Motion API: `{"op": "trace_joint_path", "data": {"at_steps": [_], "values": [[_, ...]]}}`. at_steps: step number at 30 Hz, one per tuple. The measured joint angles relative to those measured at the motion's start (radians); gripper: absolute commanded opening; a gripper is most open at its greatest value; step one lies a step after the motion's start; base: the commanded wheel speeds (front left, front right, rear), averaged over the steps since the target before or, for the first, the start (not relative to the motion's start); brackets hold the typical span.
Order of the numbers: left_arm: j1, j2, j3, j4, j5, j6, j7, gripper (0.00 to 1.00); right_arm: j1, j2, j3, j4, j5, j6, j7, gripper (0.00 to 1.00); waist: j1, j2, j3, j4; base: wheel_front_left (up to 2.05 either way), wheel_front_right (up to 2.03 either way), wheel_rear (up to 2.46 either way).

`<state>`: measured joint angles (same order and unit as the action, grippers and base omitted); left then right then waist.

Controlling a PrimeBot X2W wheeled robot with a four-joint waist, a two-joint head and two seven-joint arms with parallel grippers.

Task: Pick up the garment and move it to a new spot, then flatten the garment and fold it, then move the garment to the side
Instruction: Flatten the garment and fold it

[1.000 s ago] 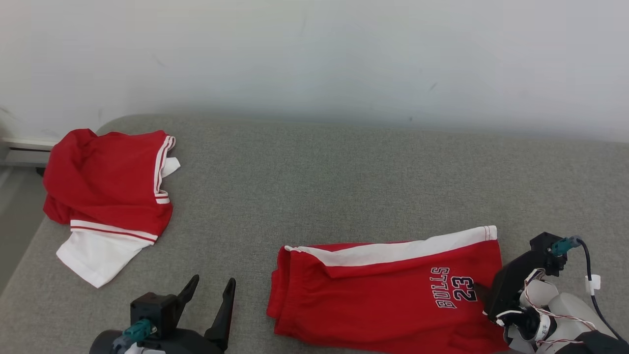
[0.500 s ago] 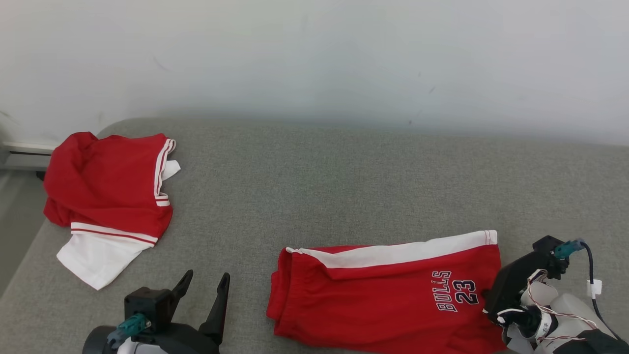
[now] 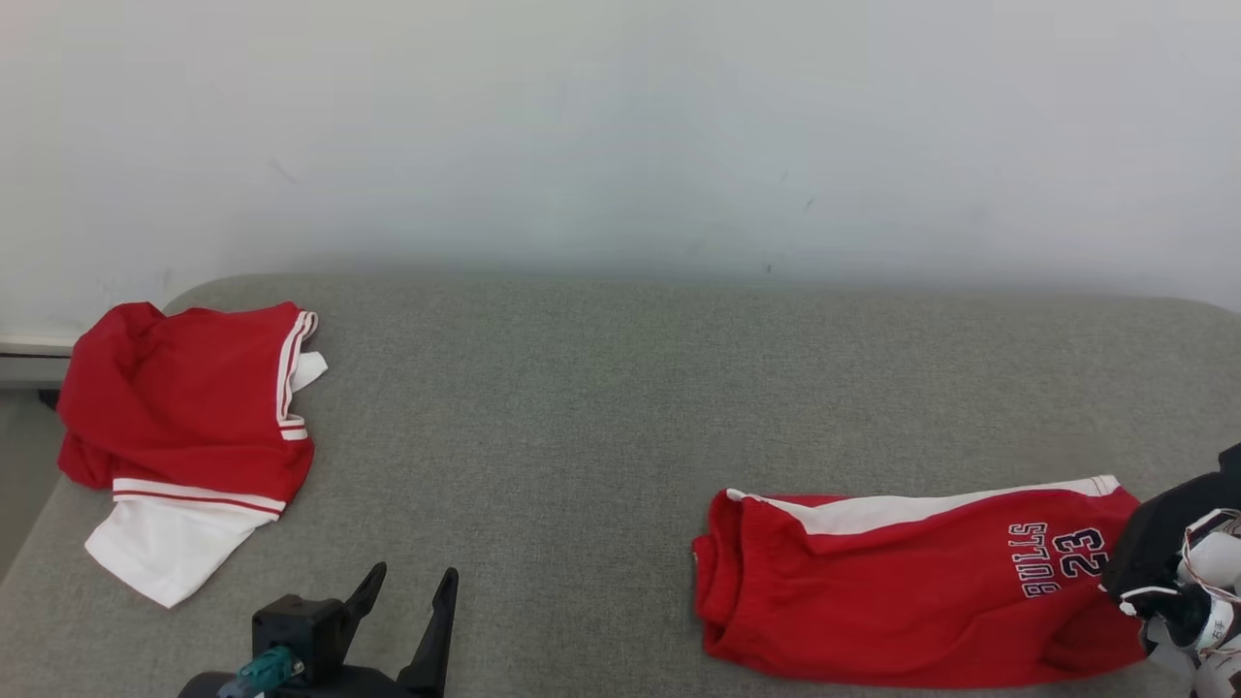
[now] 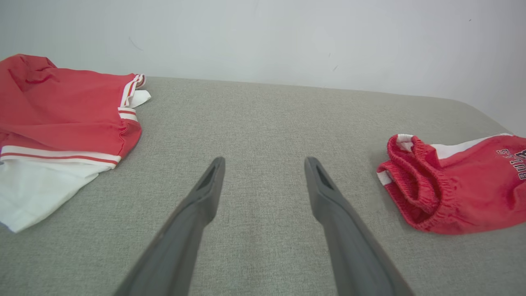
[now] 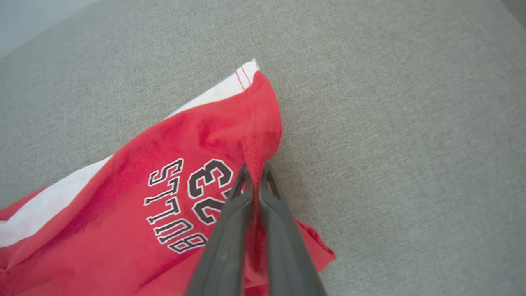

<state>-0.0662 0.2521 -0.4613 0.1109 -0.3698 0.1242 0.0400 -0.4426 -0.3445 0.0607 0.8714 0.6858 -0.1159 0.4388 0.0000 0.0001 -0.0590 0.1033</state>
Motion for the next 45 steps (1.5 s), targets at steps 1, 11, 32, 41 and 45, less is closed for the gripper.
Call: {"op": "trace_joint_path", "data": {"at_steps": [1,11,32,41,45], "values": [[0.002,0.001,0.001,0.0,0.0,0.0,-0.001,1.0,0.0,-0.002,0.008,-0.008,-0.007,0.0,0.0,0.0,0.0,0.0,-0.003,-0.004,0.0,0.0,0.0],[0.021,-0.005,0.004,-0.004,-0.008,0.0,-0.006,1.0,-0.002,0.163,0.151,-0.175,-0.036,0.05,0.034,0.0,0.0,0.0,-0.028,-0.048,0.0,0.0,0.0],[-0.007,-0.024,-0.032,0.005,-0.007,-0.012,0.012,1.0,-0.026,0.29,0.337,-0.29,-0.052,0.018,0.134,0.0,0.0,0.0,-0.03,-0.012,0.0,0.0,0.0],[-0.028,-0.032,-0.041,0.018,-0.007,-0.027,0.016,1.0,-0.044,0.286,0.496,-0.326,0.077,-0.005,0.142,0.0,0.0,0.0,-0.027,0.025,0.0,0.0,0.0],[-0.028,-0.031,-0.039,0.022,-0.007,-0.027,0.016,1.0,-0.044,0.286,0.521,-0.311,0.096,-0.008,0.132,1.0,0.0,0.0,-0.024,0.033,0.0,0.0,0.0]]}}
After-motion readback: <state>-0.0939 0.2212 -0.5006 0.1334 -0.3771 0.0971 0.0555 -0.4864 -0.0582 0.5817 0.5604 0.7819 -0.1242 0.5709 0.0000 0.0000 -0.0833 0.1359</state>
